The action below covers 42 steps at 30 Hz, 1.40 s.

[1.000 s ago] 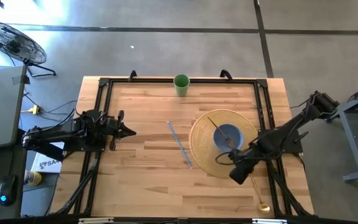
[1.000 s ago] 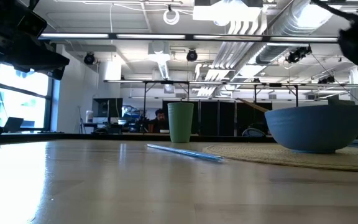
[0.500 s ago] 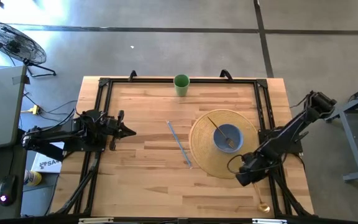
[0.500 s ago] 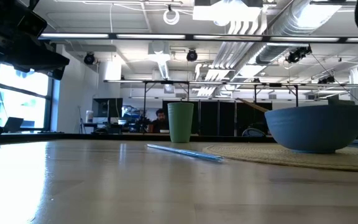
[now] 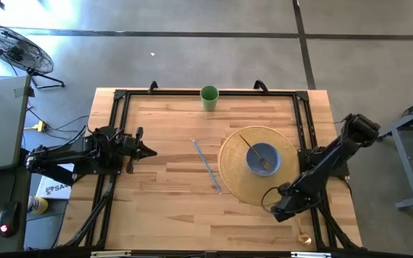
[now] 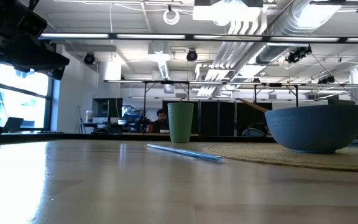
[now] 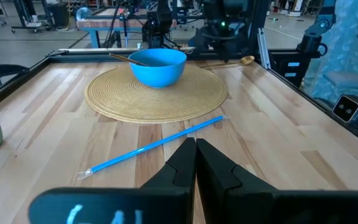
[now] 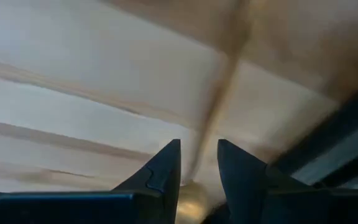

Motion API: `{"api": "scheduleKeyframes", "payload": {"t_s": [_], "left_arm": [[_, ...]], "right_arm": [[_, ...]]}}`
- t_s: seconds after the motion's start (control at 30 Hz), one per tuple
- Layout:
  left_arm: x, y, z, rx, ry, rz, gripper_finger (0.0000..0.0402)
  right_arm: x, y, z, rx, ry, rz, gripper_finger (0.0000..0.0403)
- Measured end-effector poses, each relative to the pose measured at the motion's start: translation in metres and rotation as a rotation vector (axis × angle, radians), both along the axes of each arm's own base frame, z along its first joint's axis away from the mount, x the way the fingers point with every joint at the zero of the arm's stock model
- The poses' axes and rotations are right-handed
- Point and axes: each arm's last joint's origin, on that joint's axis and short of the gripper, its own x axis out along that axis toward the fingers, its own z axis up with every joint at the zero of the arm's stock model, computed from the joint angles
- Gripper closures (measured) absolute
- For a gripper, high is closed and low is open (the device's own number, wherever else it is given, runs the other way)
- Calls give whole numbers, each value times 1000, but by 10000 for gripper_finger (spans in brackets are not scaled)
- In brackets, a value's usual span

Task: Pick & Place Utensil
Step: Put the gold spoon into the blue bowl on the brown mat

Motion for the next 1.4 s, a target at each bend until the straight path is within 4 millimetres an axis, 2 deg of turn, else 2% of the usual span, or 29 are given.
{"api": "scheduleKeyframes", "payload": {"t_s": [0.13,0.33,0.63,1.4], "left_arm": [[0,0,0,0,0,0,392],[0,0,0,0,0,0,392],[0,0,0,0,0,0,392],[0,0,0,0,0,0,392]], "right_arm": [[-2,2,-5,35,91,25,304],[2,0,-10,44,32,9,304],[-4,1,-22,104,19,-15,304],[-7,2,-23,119,38,-6,304]]}}
